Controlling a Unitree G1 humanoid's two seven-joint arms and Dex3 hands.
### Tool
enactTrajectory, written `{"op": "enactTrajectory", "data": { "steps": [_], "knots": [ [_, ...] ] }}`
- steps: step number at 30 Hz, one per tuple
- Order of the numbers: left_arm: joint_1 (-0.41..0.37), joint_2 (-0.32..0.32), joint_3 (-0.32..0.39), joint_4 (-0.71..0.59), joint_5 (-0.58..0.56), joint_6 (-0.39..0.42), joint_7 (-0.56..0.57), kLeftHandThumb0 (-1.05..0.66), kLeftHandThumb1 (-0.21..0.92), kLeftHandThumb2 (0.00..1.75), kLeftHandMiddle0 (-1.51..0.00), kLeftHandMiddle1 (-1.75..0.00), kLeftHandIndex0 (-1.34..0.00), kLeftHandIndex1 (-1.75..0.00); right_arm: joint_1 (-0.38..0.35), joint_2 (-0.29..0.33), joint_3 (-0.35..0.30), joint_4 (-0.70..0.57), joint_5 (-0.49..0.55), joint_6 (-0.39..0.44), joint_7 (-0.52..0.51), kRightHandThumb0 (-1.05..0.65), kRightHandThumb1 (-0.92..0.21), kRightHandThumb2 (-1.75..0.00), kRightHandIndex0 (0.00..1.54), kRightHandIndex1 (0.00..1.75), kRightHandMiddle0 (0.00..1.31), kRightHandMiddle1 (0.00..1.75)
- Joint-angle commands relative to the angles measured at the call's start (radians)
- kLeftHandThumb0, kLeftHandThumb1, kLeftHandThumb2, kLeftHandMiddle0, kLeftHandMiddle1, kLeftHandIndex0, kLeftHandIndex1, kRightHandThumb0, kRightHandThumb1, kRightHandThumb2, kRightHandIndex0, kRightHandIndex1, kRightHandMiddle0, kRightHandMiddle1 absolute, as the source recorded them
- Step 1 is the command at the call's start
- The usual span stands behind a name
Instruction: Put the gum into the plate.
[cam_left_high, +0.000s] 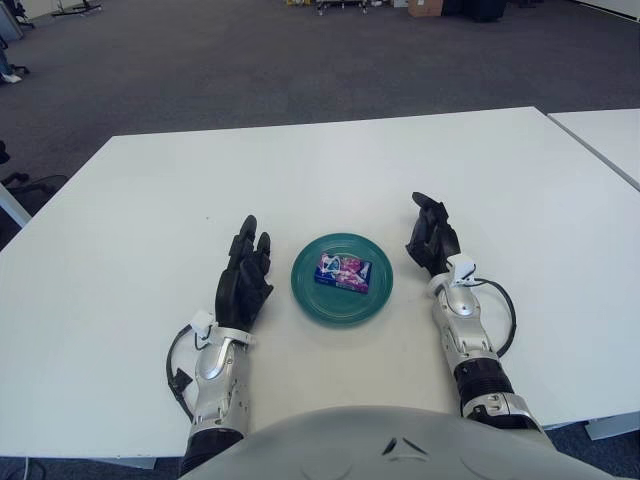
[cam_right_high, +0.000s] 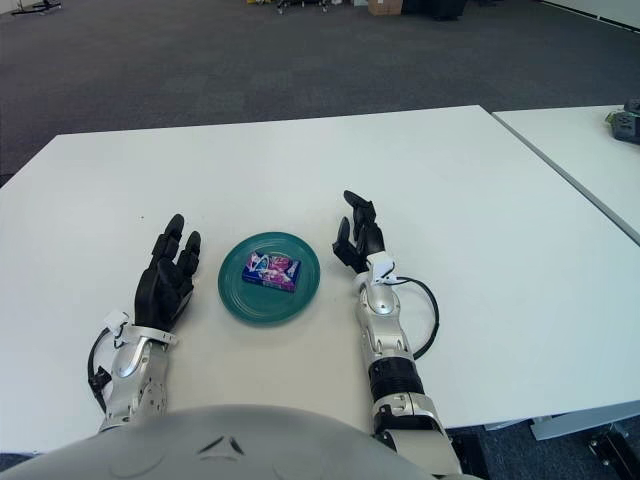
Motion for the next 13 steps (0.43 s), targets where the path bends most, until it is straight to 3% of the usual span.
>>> {"op": "enactTrajectory", "data": {
  "steps": [1, 13],
  "knots": [
    [0.024, -0.015, 0.004, 0.041, -0.012, 0.001, -0.002, -1.05, 0.92, 0.87, 0.00, 0.00, 0.00, -0.06, 0.064, 0.004, 0.008, 0.013, 0.015, 0.073, 0.019, -0.97, -0.92, -0.96, 0.00, 0.00, 0.00, 0.00],
    [0.030, -0.019, 0.007, 0.047, -0.017, -0.010, -0.008, -1.05, 0.92, 0.87, -0.01, 0.00, 0.00, -0.07, 0.079, 0.000, 0.007, -0.011, 0.025, 0.104, 0.058, -0.96, -0.92, -0.96, 0.00, 0.00, 0.00, 0.00]
  ]
}}
